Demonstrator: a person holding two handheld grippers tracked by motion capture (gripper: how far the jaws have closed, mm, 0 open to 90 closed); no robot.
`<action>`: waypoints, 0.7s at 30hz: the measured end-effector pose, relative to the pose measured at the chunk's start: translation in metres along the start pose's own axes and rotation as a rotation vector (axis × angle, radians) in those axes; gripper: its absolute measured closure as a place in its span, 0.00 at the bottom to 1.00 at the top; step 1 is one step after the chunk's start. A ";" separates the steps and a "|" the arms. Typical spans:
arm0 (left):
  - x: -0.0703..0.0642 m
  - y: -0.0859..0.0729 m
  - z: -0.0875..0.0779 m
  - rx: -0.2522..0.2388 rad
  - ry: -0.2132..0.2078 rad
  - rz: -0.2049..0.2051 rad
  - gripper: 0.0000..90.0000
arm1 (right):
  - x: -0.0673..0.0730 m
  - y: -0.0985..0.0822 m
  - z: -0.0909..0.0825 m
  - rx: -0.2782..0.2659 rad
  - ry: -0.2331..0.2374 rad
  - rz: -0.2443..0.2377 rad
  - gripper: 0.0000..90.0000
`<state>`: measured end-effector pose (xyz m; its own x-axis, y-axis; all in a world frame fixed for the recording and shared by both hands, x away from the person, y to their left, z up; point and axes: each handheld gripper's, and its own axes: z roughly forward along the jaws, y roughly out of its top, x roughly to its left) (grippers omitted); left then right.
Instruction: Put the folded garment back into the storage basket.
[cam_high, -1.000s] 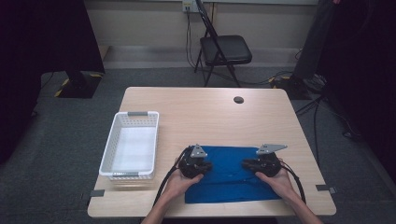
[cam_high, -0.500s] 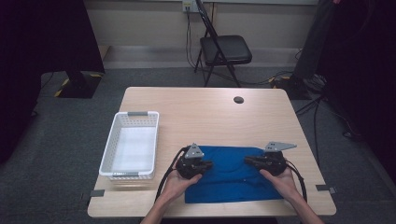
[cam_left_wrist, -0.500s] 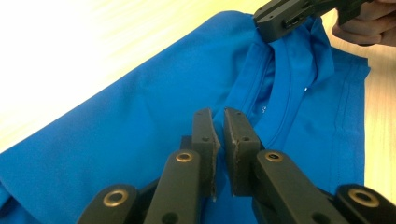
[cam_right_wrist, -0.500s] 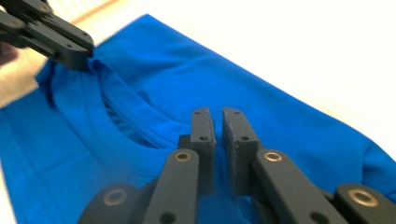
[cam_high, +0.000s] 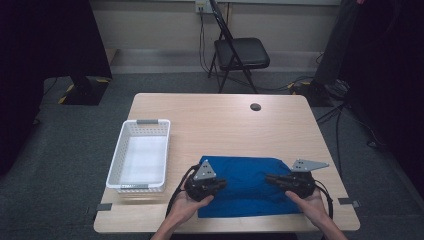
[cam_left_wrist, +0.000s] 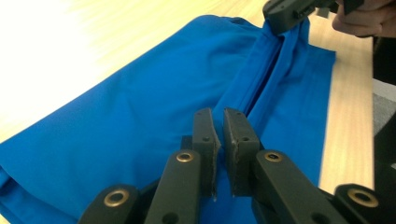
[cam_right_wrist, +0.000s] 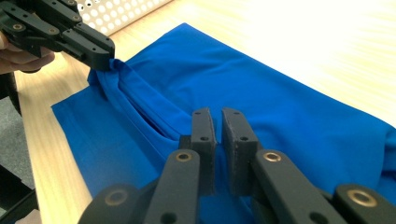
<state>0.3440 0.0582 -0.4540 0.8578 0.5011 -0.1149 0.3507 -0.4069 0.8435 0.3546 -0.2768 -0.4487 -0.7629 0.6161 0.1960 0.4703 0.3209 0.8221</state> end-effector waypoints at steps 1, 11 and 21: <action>-0.002 0.000 -0.001 -0.001 -0.002 0.002 0.93 | 0.001 -0.001 -0.001 -0.002 -0.002 0.000 0.93; -0.017 -0.003 -0.005 0.015 -0.024 0.041 0.93 | 0.013 -0.008 -0.014 -0.015 0.021 -0.010 0.91; -0.030 -0.010 -0.004 0.059 -0.053 0.068 0.92 | 0.018 -0.020 -0.023 -0.004 0.033 -0.003 0.92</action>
<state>0.3138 0.0503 -0.4569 0.8985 0.4303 -0.0870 0.3110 -0.4839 0.8180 0.3212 -0.2892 -0.4494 -0.7787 0.5907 0.2113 0.4665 0.3200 0.8246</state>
